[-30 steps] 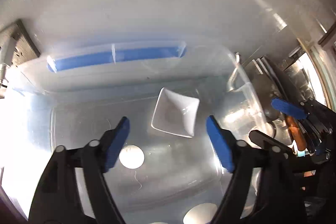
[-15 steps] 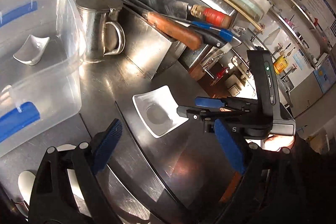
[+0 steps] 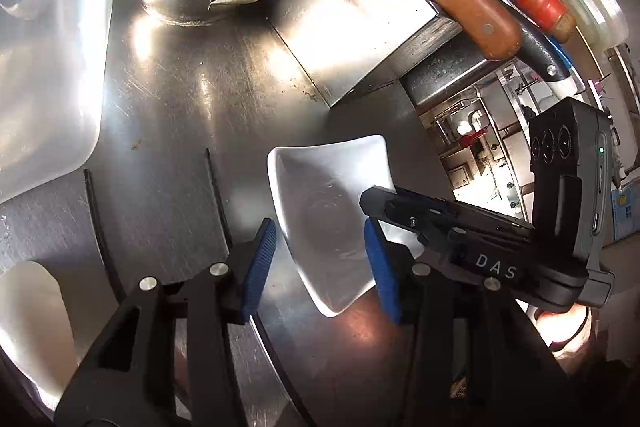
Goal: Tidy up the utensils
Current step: 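Grasp the rim of the second white dish with the right gripper, then carry the second dish into the bin and open the right gripper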
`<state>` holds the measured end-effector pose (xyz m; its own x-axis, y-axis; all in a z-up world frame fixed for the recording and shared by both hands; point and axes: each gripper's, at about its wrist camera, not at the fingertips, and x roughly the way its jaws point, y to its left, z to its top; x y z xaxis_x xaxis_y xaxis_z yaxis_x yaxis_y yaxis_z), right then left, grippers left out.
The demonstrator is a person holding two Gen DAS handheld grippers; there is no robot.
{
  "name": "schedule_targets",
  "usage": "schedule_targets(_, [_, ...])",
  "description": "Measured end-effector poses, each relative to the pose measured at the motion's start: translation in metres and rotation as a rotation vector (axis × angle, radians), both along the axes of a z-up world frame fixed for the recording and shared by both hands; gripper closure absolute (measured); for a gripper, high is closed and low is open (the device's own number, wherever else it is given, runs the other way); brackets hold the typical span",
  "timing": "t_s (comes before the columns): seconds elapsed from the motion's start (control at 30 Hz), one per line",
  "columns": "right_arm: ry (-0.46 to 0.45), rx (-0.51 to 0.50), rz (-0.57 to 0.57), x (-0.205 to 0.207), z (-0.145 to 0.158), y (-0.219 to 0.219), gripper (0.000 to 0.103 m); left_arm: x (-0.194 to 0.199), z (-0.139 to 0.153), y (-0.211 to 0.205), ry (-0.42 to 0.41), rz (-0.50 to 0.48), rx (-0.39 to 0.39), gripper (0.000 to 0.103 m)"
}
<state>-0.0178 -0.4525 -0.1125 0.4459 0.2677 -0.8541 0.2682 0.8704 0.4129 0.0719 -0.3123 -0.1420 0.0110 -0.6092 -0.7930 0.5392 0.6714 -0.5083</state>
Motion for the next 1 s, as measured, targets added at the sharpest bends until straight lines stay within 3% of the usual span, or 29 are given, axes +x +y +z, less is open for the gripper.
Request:
schedule_targets(0.03, [-0.001, 0.018, 0.007, 0.002, -0.001, 0.001, 0.092, 0.002, -0.004, -0.001, 0.005, 0.008, 0.013, 0.073])
schedule_targets(0.13, [0.006, 0.021, 0.004, 0.003, -0.001, 0.006, 0.094, 0.003, -0.007, -0.002, -0.005, 0.031, 0.047, 0.091])
schedule_targets(0.23, [0.029, 0.053, -0.018, -0.003, 0.001, 0.006, 0.095, -0.002, -0.002, -0.002, -0.018, 0.029, 0.073, 0.095])
schedule_targets(0.4, [0.015, -0.078, -0.012, -0.036, 0.042, 0.029, 0.095, -0.024, 0.032, 0.001, -0.085, -0.033, 0.069, 0.097])
schedule_targets(0.6, [-0.185, -0.151, 0.027, -0.043, 0.14, 0.064, 0.095, -0.036, 0.13, 0.031, -0.301, -0.012, -0.033, 0.096])
schedule_targets(0.7, [-0.293, -0.118, 0.108, -0.008, 0.185, 0.086, 0.095, -0.016, 0.186, 0.063, -0.434, 0.041, -0.052, 0.096])
schedule_targets(0.8, [-0.312, -0.105, 0.168, 0.054, 0.207, 0.116, 0.094, 0.034, 0.218, 0.092, -0.488, 0.097, 0.019, 0.095])
schedule_targets(0.87, [-0.29, -0.085, 0.165, 0.103, 0.207, 0.139, 0.094, 0.082, 0.224, 0.106, -0.485, 0.111, 0.083, 0.093])
schedule_targets(1.0, [-0.117, 0.012, 0.069, 0.189, 0.163, 0.168, 0.095, 0.18, 0.198, 0.132, -0.346, 0.093, 0.2, 0.092])
